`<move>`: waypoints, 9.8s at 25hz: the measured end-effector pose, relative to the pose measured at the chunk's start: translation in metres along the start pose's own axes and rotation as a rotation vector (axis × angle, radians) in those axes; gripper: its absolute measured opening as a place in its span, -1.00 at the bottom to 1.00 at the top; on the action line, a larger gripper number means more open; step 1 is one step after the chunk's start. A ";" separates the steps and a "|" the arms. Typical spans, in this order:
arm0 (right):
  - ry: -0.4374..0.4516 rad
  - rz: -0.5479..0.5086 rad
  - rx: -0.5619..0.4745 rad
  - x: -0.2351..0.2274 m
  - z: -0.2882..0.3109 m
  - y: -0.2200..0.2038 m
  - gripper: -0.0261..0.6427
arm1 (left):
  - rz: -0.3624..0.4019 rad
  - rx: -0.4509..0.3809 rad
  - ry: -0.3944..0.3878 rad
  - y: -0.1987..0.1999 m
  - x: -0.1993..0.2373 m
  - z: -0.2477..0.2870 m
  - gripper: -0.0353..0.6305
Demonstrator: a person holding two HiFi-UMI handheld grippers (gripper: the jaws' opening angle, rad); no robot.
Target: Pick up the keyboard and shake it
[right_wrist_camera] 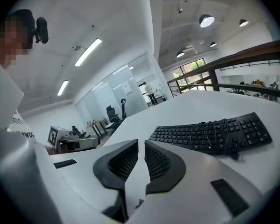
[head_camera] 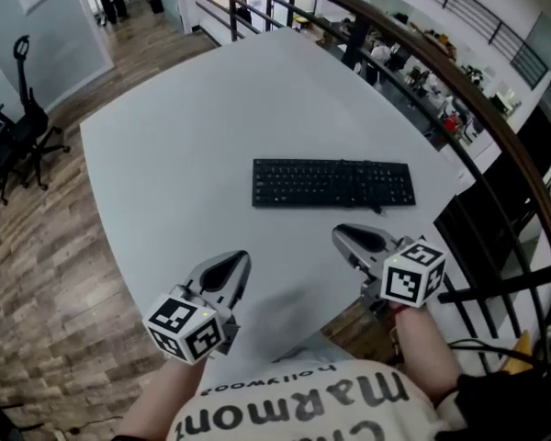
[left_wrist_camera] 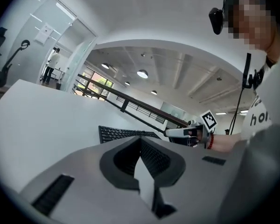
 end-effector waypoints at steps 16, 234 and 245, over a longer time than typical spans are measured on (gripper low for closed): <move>0.226 -0.215 0.248 -0.091 0.096 0.038 -0.76 | -0.068 0.012 0.268 0.009 0.043 0.083 -0.88; 0.155 -0.609 -0.756 0.106 -0.051 0.441 -0.24 | 1.402 -0.237 0.402 0.418 -0.091 -0.192 -0.42; 0.161 -0.663 -0.638 0.091 -0.028 0.427 -0.06 | 1.367 -0.278 0.362 0.419 -0.092 -0.187 -0.42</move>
Point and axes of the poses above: the fingertips, and each gripper's own axes: z forward along the fingers, x to its left, y out of its top, the point moved 1 cm from there along -z, backward along the fingers, and after that the axes turned 1 degree about -z, right-handed, at the moved point
